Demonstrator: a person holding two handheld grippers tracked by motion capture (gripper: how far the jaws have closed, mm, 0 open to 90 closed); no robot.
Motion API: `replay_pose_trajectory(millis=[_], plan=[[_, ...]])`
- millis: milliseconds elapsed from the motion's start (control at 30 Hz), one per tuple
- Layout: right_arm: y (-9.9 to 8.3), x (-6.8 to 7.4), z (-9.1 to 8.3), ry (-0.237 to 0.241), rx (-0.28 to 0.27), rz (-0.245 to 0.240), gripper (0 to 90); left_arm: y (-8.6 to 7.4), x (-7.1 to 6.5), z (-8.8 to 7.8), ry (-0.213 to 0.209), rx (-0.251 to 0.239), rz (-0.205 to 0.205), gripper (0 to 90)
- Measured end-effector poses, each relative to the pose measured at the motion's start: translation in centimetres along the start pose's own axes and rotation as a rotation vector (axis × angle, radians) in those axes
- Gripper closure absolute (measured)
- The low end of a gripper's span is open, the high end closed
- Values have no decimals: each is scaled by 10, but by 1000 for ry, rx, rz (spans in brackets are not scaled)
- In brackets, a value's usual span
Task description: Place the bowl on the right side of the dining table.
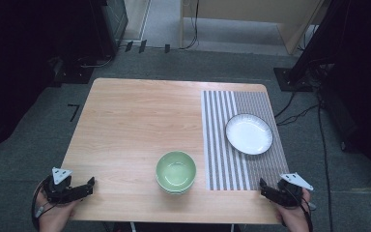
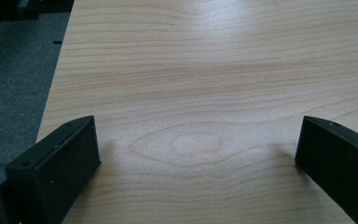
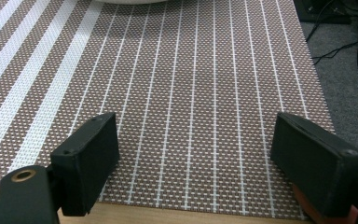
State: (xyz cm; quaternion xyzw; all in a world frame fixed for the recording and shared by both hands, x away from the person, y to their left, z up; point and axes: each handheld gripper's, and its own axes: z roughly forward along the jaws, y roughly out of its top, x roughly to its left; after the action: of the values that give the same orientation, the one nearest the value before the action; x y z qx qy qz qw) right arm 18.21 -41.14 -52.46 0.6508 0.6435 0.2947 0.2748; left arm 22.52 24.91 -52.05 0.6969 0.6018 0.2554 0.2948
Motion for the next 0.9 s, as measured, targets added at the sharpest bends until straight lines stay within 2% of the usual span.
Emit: replay_pose_trajectory(millis=[167, 333, 367, 500, 633, 767, 900], plan=[[0, -1, -1, 1, -6, 8, 157, 1, 0, 0, -3, 3, 3, 0], [1, -4, -4, -12, -10, 43, 151, 1, 0, 1, -3, 4, 2, 0], [3, -4, -5, -4, -15, 62, 143, 1, 0, 1, -2, 6, 1, 0], [4, -3, -6, 12, -18, 64, 100, 2, 0, 1, -1, 9, 2, 0], [12, 8, -10, 24, -41, 43, 37, 2, 0, 1, -1, 10, 2, 0], [19, 18, -15, 43, -68, 52, 31, 2, 0, 1, -1, 9, 2, 0], [29, 34, -21, 59, -102, 29, 54, 2, 0, 1, -1, 10, 3, 0]])
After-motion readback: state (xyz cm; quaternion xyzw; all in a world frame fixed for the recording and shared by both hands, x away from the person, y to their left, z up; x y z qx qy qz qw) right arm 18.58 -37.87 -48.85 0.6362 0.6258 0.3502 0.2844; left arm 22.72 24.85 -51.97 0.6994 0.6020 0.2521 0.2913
